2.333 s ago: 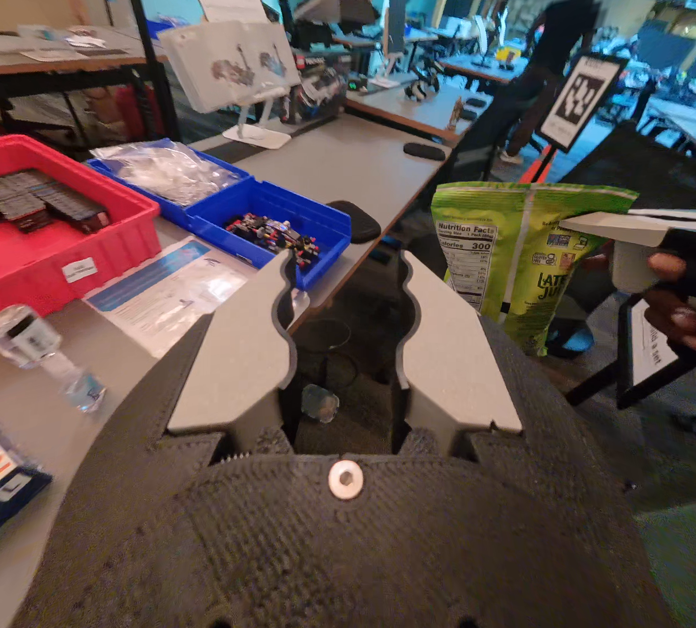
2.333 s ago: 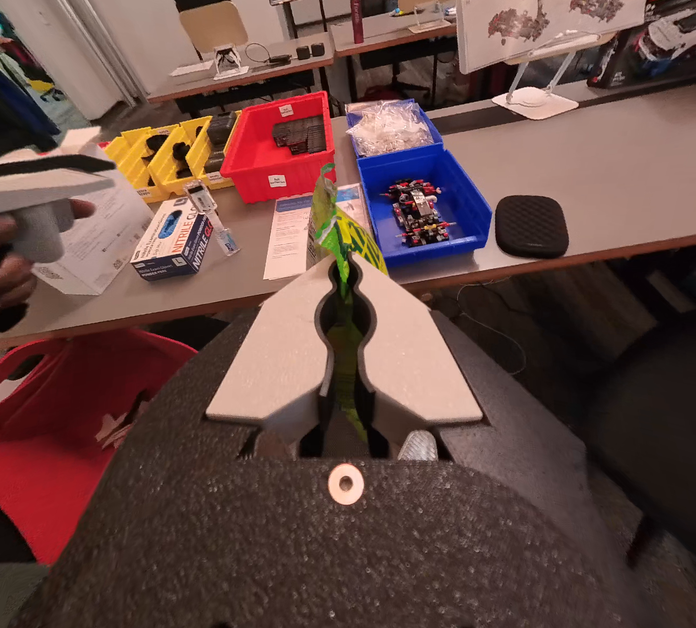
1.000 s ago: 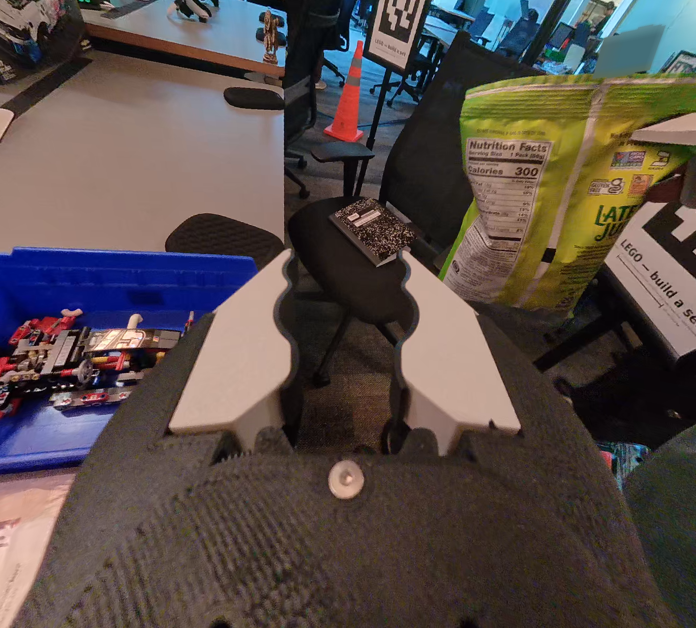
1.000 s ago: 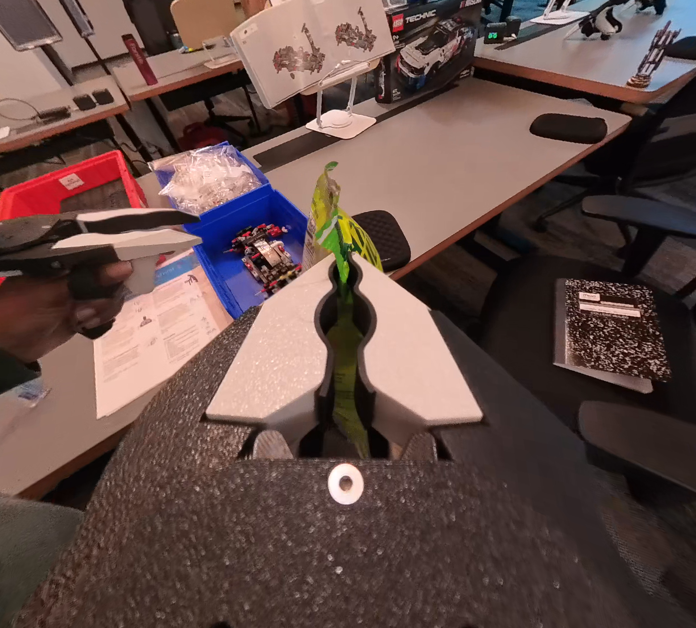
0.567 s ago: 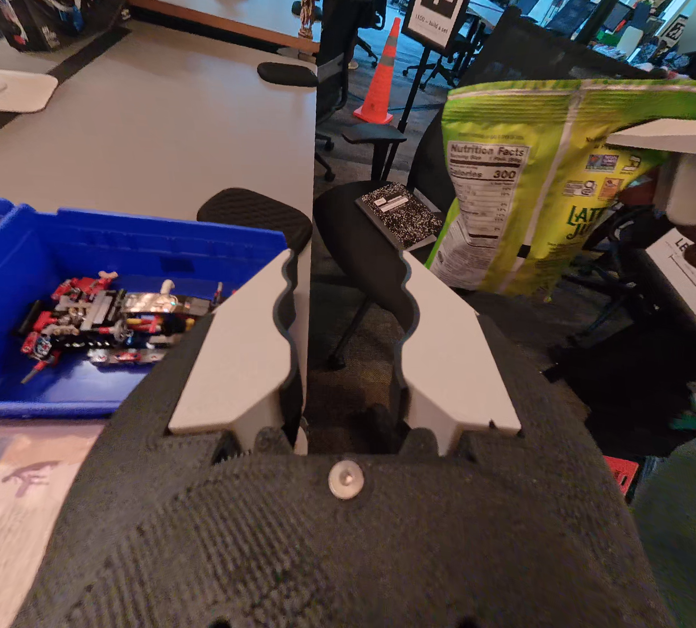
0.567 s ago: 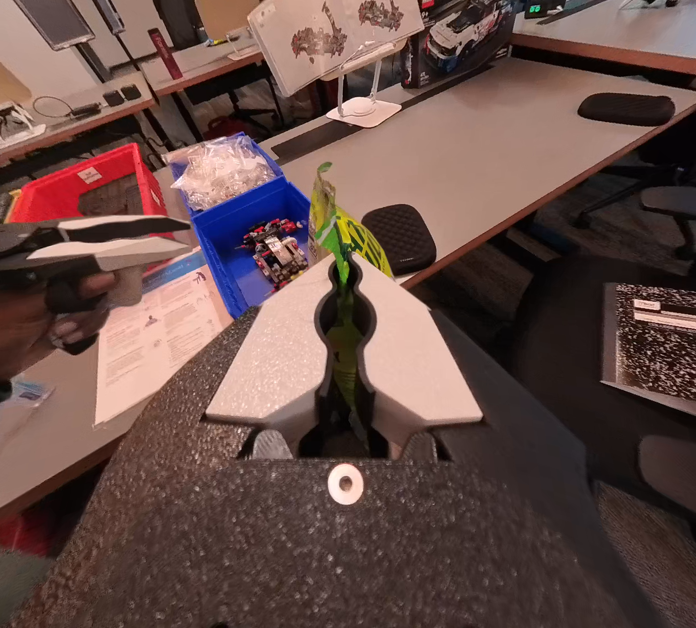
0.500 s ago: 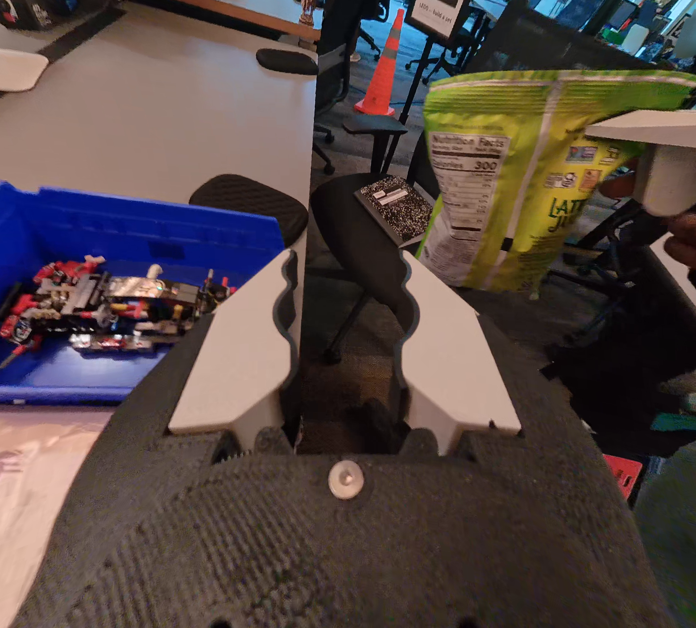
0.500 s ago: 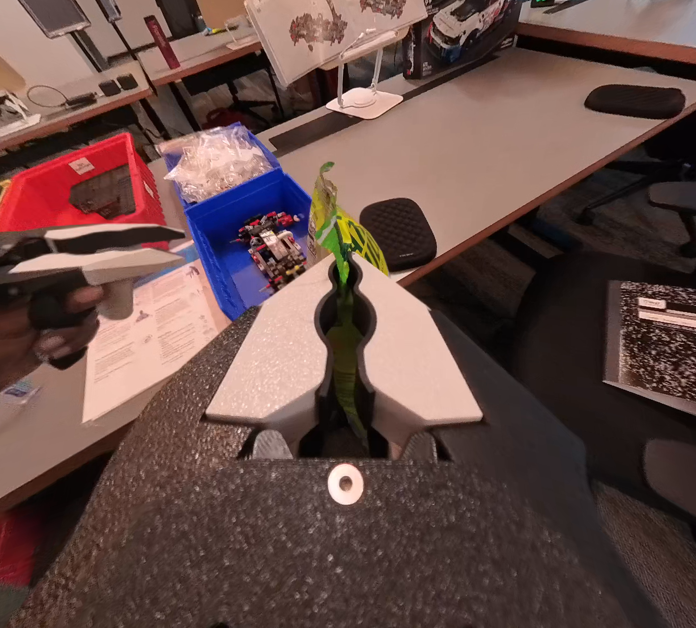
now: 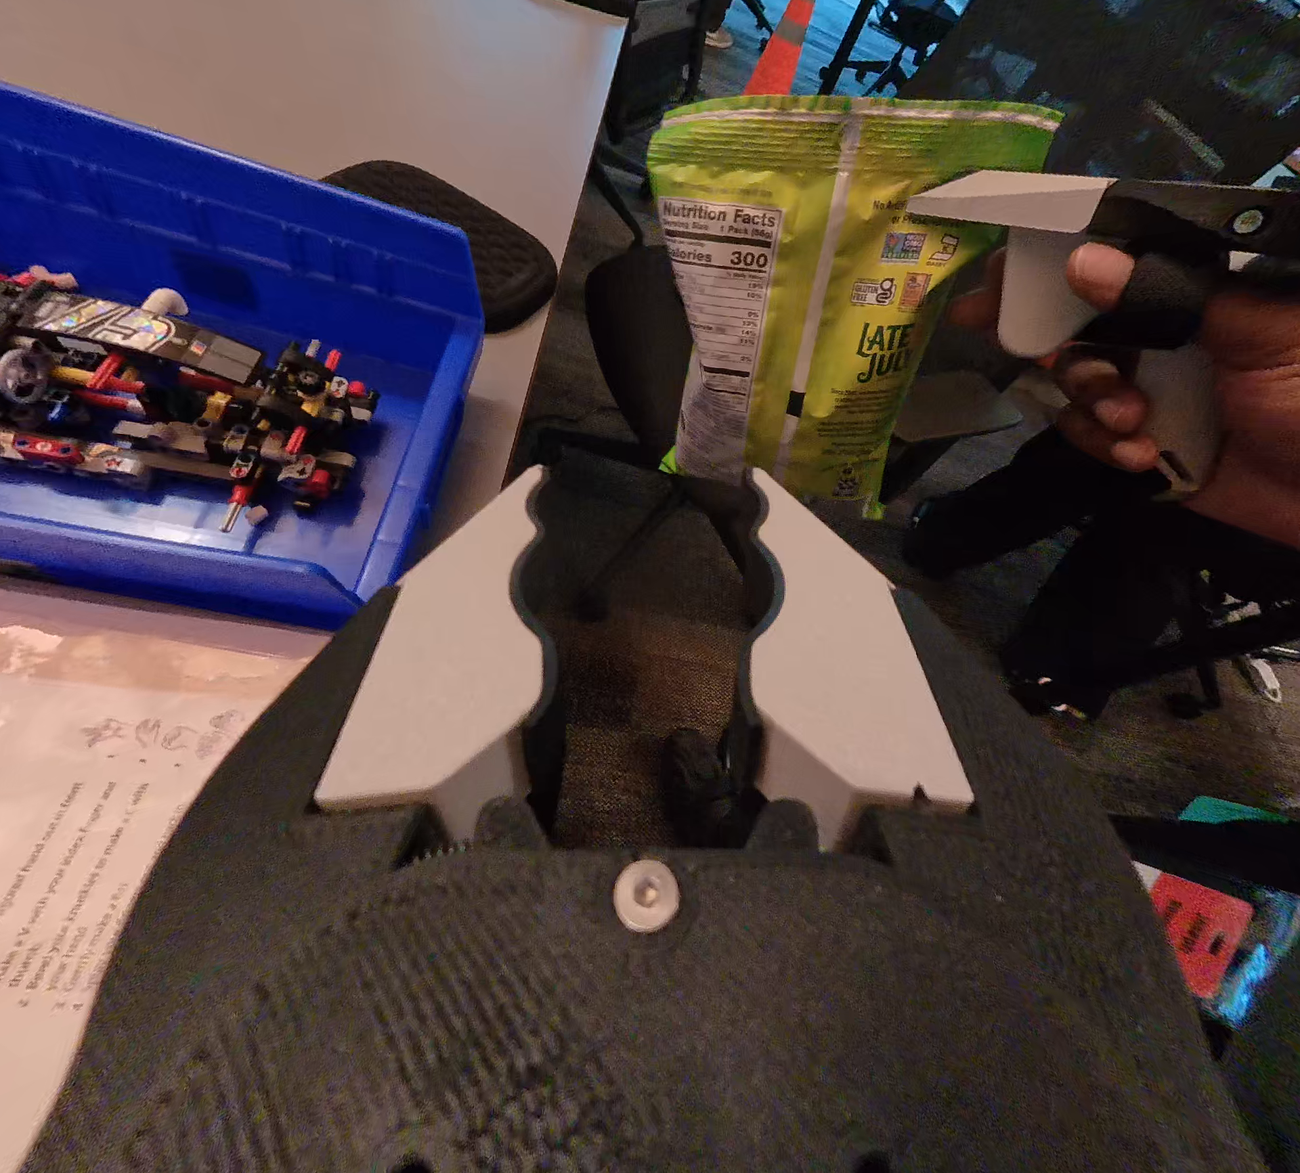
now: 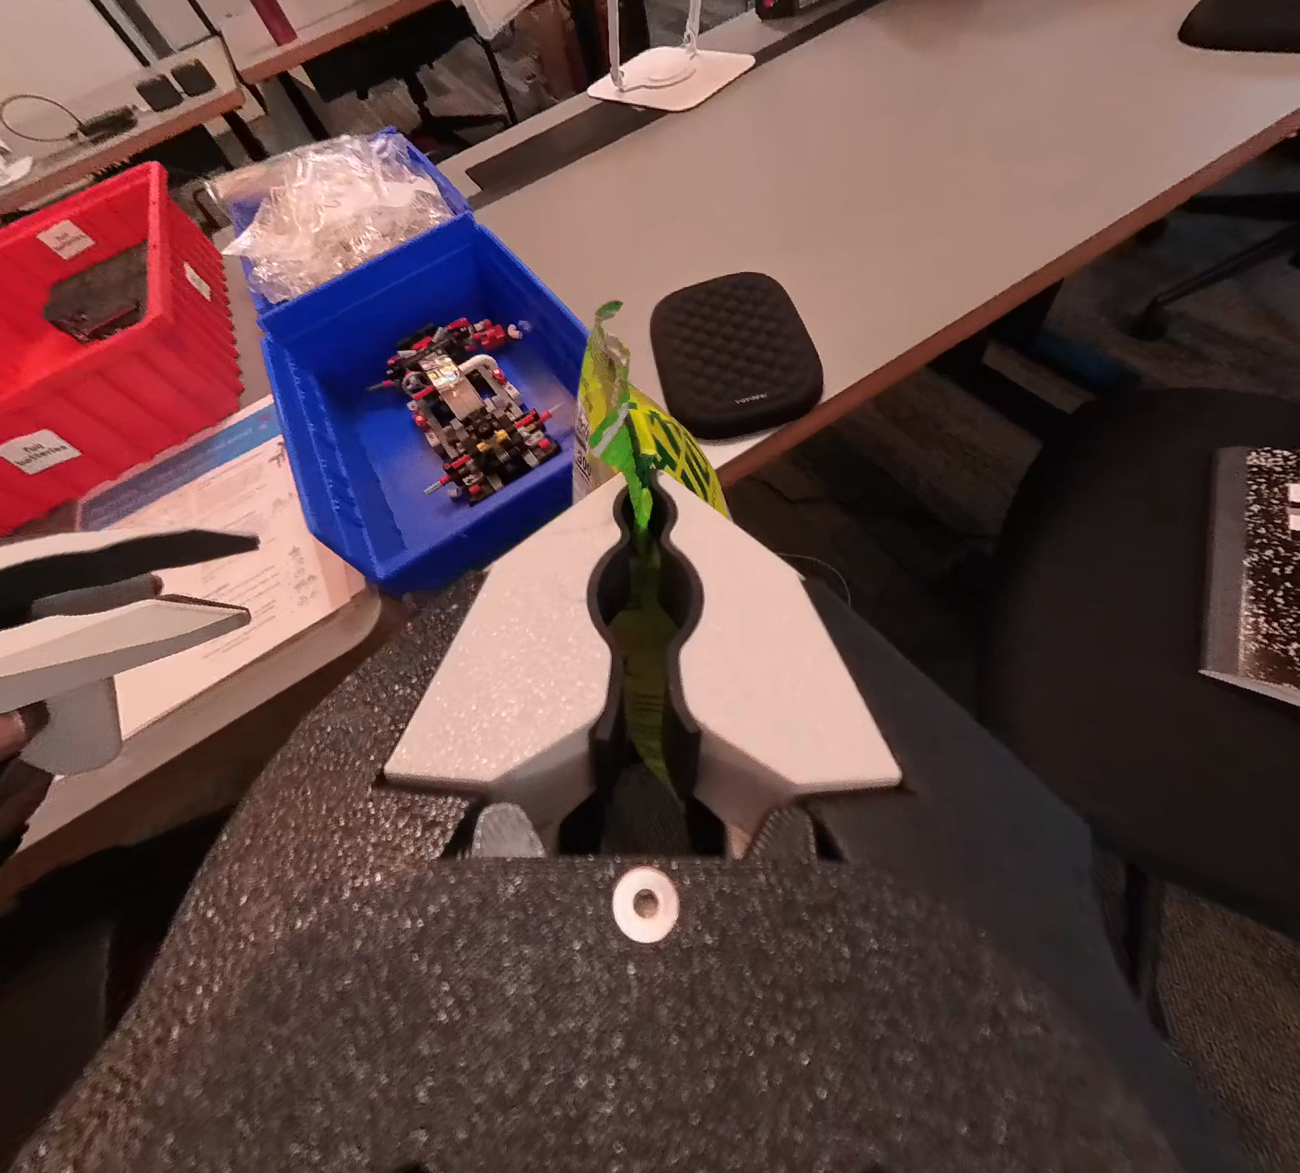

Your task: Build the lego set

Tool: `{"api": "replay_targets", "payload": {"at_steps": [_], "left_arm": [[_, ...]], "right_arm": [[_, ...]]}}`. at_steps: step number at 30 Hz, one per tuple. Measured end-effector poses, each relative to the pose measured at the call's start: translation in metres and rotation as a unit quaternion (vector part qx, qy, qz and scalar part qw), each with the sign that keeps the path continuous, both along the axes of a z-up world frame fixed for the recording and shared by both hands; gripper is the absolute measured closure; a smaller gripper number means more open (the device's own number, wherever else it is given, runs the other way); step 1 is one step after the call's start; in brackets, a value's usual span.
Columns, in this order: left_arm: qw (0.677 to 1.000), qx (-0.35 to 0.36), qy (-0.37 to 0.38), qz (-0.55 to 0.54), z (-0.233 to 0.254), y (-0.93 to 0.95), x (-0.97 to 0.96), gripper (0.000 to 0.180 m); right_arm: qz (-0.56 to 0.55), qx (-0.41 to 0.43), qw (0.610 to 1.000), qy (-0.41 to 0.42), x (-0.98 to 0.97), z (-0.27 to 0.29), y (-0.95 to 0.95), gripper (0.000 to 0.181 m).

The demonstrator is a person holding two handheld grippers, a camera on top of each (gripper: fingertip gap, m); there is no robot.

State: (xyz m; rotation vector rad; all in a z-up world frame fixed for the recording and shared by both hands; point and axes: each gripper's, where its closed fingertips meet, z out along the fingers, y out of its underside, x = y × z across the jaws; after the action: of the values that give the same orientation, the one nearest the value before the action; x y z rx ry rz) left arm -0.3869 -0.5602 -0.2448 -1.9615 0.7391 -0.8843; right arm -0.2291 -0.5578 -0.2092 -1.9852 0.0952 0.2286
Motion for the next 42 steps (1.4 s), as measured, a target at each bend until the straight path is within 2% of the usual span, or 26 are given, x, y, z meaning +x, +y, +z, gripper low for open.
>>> {"api": "replay_targets", "payload": {"at_steps": [1, 15, 18, 23, 28, 32, 37, 42], "left_arm": [[1.000, 0.001, 0.001, 0.005, -0.002, 0.001, 0.001, 0.129], [0.998, 0.012, 0.038, 0.057, -0.018, -0.007, 0.036, 0.129], [0.996, 0.002, 0.055, 0.069, -0.039, -0.020, 0.049, 0.129], [0.988, -0.027, 0.067, 0.138, -0.100, -0.031, 0.073, 0.129], [0.965, -0.070, 0.071, 0.241, -0.207, -0.021, 0.060, 0.129], [0.940, -0.099, 0.088, 0.315, -0.327, -0.004, 0.016, 0.129], [0.899, -0.132, 0.099, 0.406, -0.478, 0.031, -0.071, 0.126], [0.863, -0.117, 0.100, 0.481, -0.560, 0.092, -0.185, 0.125]], "right_arm": [[-0.002, -0.002, 1.000, -0.001, 0.004, -0.003, 0.000, 0.181], [0.024, 0.025, 0.999, 0.012, 0.061, -0.040, 0.015, 0.181], [0.043, 0.032, 0.998, 0.022, 0.072, -0.058, 0.019, 0.181], [0.079, 0.026, 0.996, 0.037, 0.094, -0.106, 0.005, 0.181], [0.090, -0.006, 0.996, 0.013, 0.119, -0.179, -0.012, 0.181], [0.100, -0.013, 0.995, 0.023, 0.121, -0.235, -0.019, 0.181], [0.128, -0.005, 0.989, 0.073, 0.111, -0.295, -0.020, 0.181], [0.168, -0.013, 0.981, 0.093, 0.103, -0.338, -0.030, 0.181]]}}
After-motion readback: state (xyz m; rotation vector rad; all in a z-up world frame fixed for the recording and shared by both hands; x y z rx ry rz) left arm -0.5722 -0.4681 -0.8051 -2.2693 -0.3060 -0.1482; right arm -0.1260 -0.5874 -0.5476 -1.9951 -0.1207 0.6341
